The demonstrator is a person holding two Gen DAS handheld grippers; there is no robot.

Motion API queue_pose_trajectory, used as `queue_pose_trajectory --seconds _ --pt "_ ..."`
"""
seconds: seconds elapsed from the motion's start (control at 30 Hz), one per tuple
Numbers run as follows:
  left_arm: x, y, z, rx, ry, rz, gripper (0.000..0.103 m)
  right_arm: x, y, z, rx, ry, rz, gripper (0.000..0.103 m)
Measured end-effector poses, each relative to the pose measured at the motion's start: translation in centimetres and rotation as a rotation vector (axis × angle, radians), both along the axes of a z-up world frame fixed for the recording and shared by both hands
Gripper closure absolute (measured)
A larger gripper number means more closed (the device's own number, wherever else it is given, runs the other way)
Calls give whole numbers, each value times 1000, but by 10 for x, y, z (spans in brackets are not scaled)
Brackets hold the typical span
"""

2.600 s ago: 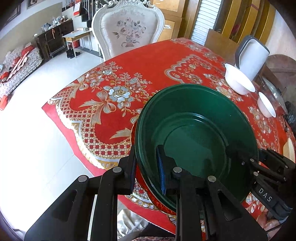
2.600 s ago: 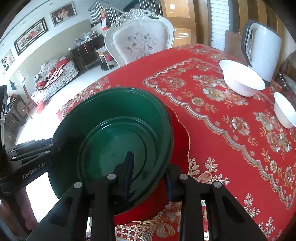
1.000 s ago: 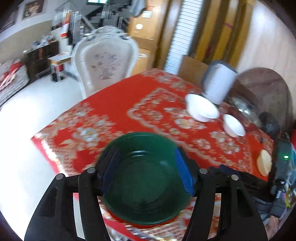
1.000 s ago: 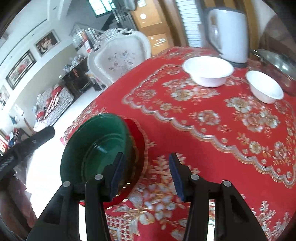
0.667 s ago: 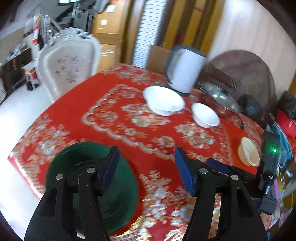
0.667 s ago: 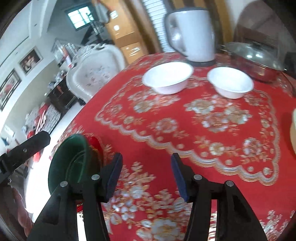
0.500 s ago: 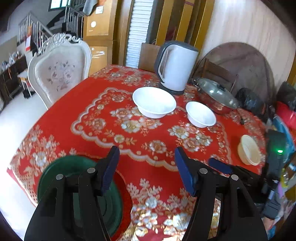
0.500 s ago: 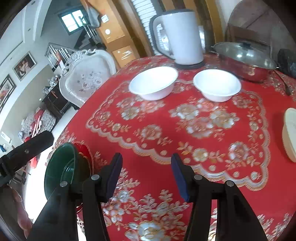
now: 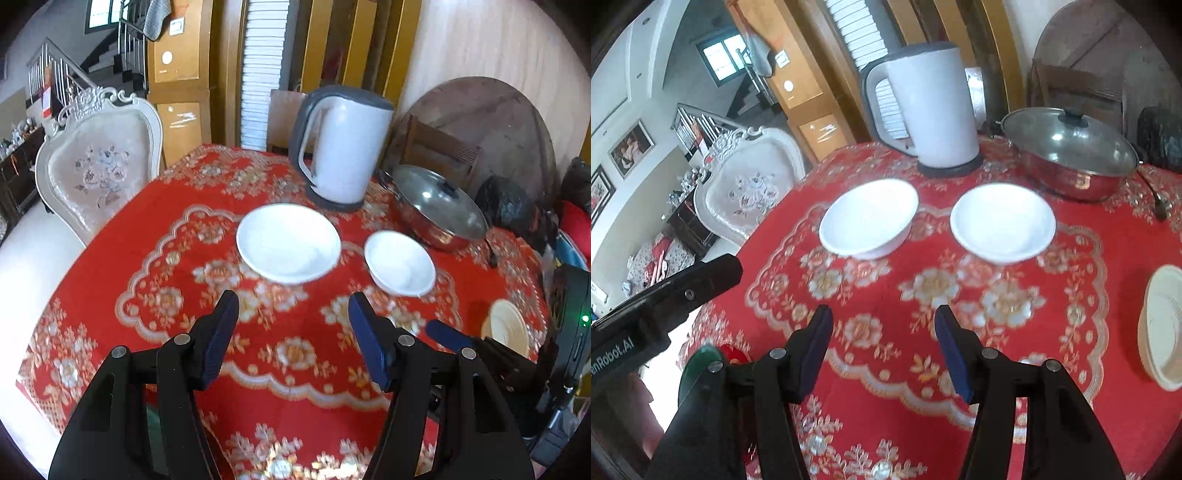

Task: Organize plates and bowls
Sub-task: 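Move both grippers toward the large white plate beside the kettle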

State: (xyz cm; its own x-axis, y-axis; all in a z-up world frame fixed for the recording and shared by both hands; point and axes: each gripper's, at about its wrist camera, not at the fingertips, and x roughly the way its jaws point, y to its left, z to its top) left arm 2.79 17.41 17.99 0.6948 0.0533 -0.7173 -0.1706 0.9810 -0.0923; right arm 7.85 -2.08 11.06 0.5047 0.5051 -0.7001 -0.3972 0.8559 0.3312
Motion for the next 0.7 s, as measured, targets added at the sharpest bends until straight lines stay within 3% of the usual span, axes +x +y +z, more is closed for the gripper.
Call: queue_pose_trajectory --seconds 0.33,0.7 --pt "68 44 -20 76 46 83 41 48 18 -15 -17 38 -11 45" --pt "131 77 -66 32 147 96 41 85 35 -48 34 60 -18 45"
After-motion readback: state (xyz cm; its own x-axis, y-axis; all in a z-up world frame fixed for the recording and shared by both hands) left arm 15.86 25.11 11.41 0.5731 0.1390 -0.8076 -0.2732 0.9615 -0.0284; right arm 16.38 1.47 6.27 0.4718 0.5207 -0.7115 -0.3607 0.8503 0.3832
